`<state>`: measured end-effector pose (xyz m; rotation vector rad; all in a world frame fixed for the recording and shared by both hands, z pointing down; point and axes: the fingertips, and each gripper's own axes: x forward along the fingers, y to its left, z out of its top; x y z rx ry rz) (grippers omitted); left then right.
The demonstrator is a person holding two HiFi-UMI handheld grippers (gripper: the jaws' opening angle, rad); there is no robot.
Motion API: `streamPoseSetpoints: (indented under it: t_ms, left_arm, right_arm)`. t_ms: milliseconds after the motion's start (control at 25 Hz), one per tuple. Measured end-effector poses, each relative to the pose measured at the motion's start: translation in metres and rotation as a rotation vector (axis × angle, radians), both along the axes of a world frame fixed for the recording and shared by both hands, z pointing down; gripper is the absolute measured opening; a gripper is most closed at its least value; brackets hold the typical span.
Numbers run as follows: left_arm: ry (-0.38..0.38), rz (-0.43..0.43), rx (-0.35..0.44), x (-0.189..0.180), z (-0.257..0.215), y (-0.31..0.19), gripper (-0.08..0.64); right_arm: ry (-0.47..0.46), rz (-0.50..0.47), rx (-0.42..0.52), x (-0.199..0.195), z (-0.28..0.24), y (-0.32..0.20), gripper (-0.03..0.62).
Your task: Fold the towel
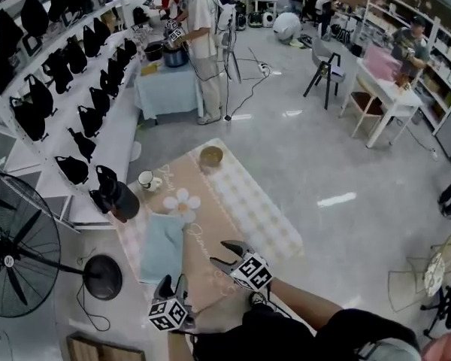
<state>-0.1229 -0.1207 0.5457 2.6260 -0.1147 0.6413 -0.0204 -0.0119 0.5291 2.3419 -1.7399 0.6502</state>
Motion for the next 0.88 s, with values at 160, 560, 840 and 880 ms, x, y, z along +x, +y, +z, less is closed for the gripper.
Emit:
streamPoseSetpoints:
  t_ms: [160, 560, 840, 880]
  left_arm:
    - [0.051, 0.077, 0.014, -0.022, -0.013, -0.017, 0.21]
    - [0.111, 0.22, -0.007, -0.109, -0.029, -0.082, 0.21]
    - [0.107, 0.24, -0.02, -0.086, -0.027, -0.107, 0.21]
    - [0.097, 0.238, -0.023, -0.08, -0.024, -0.11, 0.21]
  right_arm:
    - [0.046, 0.063, 0.002, -0.032, -0.006, -0.021, 0.229]
    - [0.008, 0.25, -0.019, -0.125, -0.013, -0.073, 0.229]
    - [-0.009, 0.285, -0.047, -0.119, -0.004, -0.07, 0.229]
    - [-0.017, 0.29, -0.044, -0.114, -0.001, -0.069, 0.229]
